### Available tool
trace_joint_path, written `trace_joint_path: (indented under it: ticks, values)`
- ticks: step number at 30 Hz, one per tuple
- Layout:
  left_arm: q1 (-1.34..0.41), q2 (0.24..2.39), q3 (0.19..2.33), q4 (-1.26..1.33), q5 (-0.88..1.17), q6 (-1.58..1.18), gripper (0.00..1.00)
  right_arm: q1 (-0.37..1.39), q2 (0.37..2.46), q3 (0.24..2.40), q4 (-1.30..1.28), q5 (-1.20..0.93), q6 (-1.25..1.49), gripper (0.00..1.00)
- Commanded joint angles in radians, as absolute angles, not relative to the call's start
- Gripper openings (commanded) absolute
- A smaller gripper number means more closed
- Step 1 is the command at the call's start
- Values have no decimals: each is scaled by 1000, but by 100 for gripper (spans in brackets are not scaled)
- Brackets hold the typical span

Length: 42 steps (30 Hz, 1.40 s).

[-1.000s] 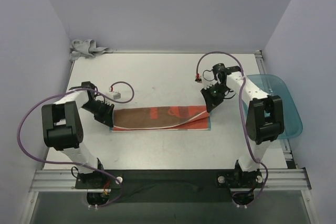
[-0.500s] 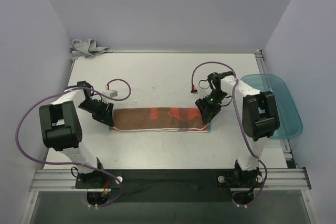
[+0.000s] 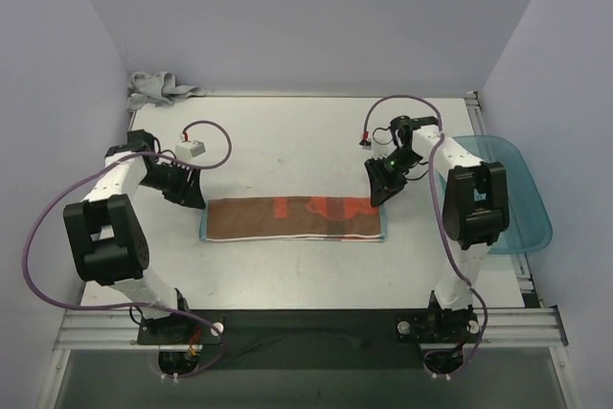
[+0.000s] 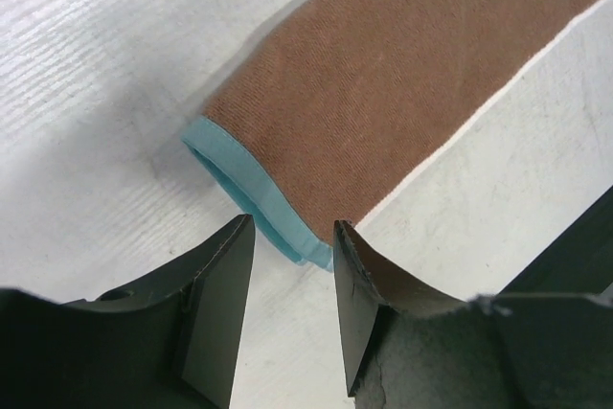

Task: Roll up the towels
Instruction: Fold the towel

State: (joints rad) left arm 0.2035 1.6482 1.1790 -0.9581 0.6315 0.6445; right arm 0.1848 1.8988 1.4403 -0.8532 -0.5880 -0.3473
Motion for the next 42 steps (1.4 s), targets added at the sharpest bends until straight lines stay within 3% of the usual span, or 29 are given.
trace_joint_path:
  ticks: [1, 7, 9, 14, 20, 24, 27, 28, 30, 35, 42]
  values:
    - [190, 1689, 1201, -853, 620, 566, 49, 190, 1974, 1450, -815, -531, -218, 21]
    - [158, 1755, 1201, -793, 629, 457, 40, 204, 2078, 1450, -802, -444, -161, 8]
    - [158, 1782, 1193, -769, 598, 422, 31, 201, 2100, 1468, -802, -426, -150, 4]
    - [160, 1845, 1198, -695, 473, 311, 11, 193, 2151, 1572, -810, -322, -123, 4]
    - [160, 1882, 1224, -681, 436, 259, 4, 198, 2221, 1721, -845, -319, -161, 6]
    - [173, 1816, 1207, -686, 567, 276, 11, 201, 2197, 1766, -859, -354, -187, 10]
    - [175, 1709, 1165, -689, 629, 305, 28, 196, 2105, 1726, -862, -399, -193, 16]
    - [172, 1685, 1157, -692, 638, 328, 40, 196, 2048, 1708, -862, -434, -196, 20]
    - [158, 1640, 1149, -734, 624, 356, 46, 195, 1994, 1639, -862, -456, -195, 22]
    - [103, 1617, 1124, -804, 626, 434, 48, 189, 1931, 1537, -862, -527, -170, 23]
    - [14, 1713, 1111, -825, 514, 422, 46, 187, 2078, 1517, -859, -503, -135, 23]
